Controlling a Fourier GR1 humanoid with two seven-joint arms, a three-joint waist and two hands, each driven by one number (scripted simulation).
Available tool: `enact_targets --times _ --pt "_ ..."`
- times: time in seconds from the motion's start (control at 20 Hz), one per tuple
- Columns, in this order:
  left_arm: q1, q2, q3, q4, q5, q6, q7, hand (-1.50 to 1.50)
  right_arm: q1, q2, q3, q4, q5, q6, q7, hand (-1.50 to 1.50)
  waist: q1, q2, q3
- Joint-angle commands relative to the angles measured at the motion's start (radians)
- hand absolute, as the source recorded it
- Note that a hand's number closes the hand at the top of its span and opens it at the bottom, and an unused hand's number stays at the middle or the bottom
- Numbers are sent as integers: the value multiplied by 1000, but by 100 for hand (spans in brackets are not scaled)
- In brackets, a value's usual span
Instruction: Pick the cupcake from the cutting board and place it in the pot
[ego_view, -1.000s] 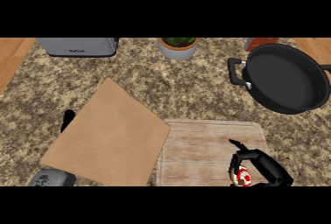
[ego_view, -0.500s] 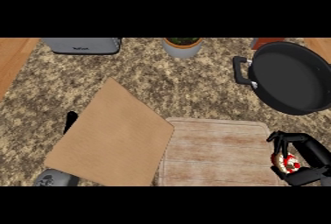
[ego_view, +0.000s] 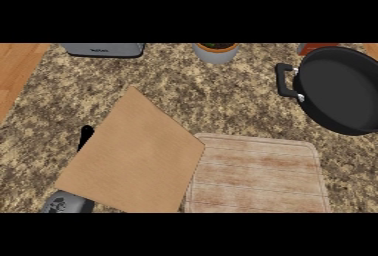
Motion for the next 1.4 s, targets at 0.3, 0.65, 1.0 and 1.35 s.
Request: enact_targets --times 0.3,0.65,1.0,1.35 --pt "-28 -2 -11 31 -20 1 -1 0 -99 -175 -21 115 2 78 -240 150 15 5 0" --pt "-42 -4 -18 40 -20 -4 8 0 -155 -254 10 177 41 14 -326 150 19 4 -3" --pt "-44 -12 -16 70 -23 -7 -39 0 -301 -269 105 216 115 -39 -310 150 44 4 -9" --pt "-51 -7 -17 71 -1 -35 -7 0 -439 -236 247 266 263 -122 -307 150 41 0 -12"
